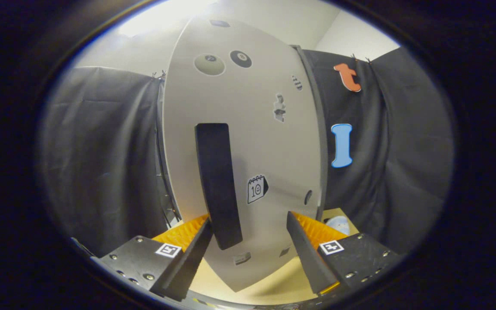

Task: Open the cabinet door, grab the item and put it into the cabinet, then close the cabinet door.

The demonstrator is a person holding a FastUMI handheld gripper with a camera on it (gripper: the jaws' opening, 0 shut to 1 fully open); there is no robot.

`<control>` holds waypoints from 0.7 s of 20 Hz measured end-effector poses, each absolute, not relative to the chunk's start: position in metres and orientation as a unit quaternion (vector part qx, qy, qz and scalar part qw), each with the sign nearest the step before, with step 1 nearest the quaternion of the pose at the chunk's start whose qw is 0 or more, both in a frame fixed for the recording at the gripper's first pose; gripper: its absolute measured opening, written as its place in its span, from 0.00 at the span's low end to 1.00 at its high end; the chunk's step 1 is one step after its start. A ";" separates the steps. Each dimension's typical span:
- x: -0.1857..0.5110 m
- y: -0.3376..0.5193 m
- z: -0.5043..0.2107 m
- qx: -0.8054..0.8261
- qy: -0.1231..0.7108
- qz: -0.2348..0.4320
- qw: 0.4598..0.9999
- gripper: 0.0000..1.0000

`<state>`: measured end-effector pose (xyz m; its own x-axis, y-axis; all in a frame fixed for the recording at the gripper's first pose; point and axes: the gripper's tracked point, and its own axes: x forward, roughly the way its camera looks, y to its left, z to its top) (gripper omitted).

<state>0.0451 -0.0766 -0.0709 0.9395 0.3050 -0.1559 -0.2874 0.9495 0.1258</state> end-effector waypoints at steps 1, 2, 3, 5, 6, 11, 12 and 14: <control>0.051 -0.062 -0.071 0.051 0.087 0.156 0.983 1.00; 0.056 -0.047 -0.071 0.050 0.087 0.160 0.982 1.00; 0.062 -0.034 -0.070 0.049 0.084 0.163 0.982 1.00; 0.081 -0.010 -0.070 0.041 0.078 0.168 0.982 1.00; 0.092 0.001 -0.071 0.040 0.078 0.168 0.982 1.00; 0.137 0.044 -0.073 0.034 0.062 0.162 0.984 1.00; 0.145 0.051 -0.072 0.035 0.061 0.159 0.985 1.00; 0.162 0.064 -0.073 0.026 0.051 0.156 0.986 1.00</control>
<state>0.1618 0.0637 -0.0734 0.9464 0.3098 -0.0919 -0.3044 0.9501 0.0681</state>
